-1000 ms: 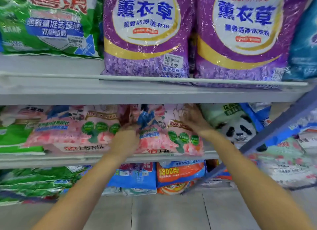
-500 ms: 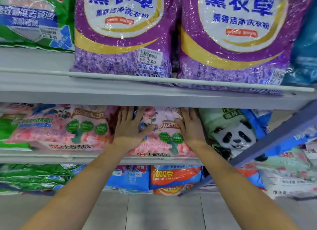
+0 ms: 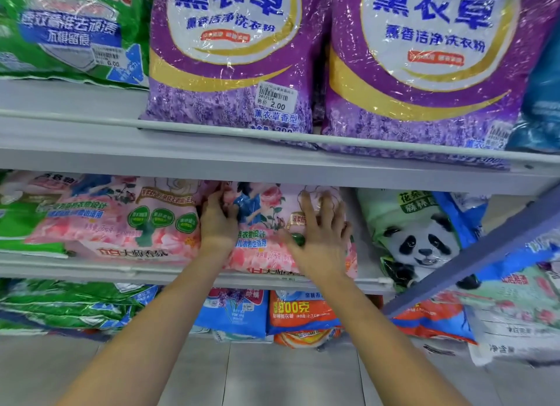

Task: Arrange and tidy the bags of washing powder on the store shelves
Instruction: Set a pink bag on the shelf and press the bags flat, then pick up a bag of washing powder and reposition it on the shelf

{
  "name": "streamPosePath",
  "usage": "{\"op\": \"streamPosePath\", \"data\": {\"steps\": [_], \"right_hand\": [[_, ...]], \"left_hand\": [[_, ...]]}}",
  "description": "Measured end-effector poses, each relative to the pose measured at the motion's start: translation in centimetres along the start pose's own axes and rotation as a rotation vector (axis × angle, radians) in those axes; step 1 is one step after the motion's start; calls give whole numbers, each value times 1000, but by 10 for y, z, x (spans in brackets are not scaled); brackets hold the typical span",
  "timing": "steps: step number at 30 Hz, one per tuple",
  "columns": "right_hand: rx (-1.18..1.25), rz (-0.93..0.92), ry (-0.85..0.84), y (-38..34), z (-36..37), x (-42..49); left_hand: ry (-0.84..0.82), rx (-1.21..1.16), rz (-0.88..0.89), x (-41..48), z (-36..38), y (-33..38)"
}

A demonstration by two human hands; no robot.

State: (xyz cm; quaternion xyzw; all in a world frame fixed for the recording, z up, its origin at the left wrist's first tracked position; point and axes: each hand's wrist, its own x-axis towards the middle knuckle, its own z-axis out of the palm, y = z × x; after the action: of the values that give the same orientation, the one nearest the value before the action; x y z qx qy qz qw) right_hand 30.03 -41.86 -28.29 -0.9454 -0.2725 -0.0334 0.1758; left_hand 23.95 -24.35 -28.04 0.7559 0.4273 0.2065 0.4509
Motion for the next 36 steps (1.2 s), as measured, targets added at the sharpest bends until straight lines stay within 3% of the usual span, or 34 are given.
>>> {"op": "streamPosePath", "data": {"steps": [9, 12, 15, 17, 23, 29, 33, 36], "right_hand": [[-70, -56, -60, 17, -1, 3], [62, -19, -9, 24, -2, -5], [56, -22, 81, 29, 10, -14], [52, -30, 89, 31, 16, -14], [16, -29, 14, 31, 12, -13], [13, 90, -64, 15, -6, -20], [107, 108, 0, 3, -17, -35], [211, 52, 215, 2, -39, -57]], "left_hand": [[18, 284, 211, -4, -7, 7], [28, 407, 506, -21, -13, 7], [-159, 474, 702, -34, -12, -14], [-240, 521, 707, -32, -11, -27], [-263, 536, 651, -31, -9, -29], [-320, 569, 624, -31, -14, -22], [-335, 604, 628, -31, -19, -11], [-345, 526, 591, -37, -23, 0]]}}
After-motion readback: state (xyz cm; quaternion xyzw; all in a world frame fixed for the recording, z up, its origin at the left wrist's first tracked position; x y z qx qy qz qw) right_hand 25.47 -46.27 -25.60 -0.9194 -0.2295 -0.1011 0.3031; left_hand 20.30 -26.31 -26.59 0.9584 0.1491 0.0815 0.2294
